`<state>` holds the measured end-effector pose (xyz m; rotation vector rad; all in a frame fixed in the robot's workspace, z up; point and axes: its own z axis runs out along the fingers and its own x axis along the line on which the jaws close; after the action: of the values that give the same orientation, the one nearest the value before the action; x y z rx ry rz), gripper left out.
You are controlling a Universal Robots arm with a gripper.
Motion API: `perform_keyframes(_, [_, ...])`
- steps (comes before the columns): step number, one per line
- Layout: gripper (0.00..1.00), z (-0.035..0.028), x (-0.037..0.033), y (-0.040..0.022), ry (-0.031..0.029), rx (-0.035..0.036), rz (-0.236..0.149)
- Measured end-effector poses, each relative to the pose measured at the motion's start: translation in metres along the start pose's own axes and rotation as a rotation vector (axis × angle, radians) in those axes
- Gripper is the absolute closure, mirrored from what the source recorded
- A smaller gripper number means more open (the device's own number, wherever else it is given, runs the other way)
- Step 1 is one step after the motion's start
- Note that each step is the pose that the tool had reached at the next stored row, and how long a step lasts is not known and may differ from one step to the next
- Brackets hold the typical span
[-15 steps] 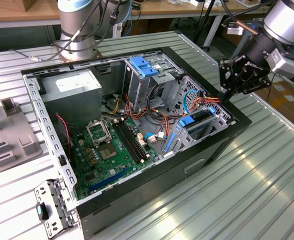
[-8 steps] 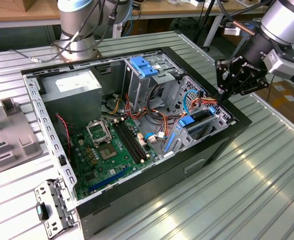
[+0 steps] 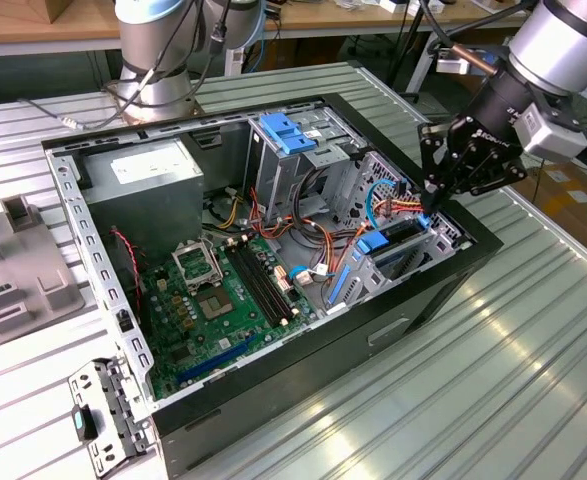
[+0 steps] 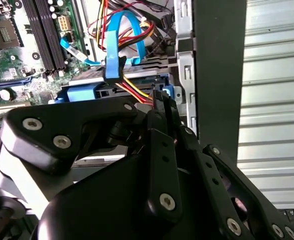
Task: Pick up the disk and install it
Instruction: 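Insert the first disk wire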
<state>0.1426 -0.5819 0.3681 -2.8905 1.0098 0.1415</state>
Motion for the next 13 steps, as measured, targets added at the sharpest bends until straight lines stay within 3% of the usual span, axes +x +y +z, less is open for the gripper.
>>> perform_keyframes(4, [0.83, 0.0047, -0.0066, 0.0058, 0.0, 0.0, 0.0])
perform_keyframes(13, [0.83, 0.0123, -0.0088, 0.0086, 0.0001, 0.0001, 0.001])
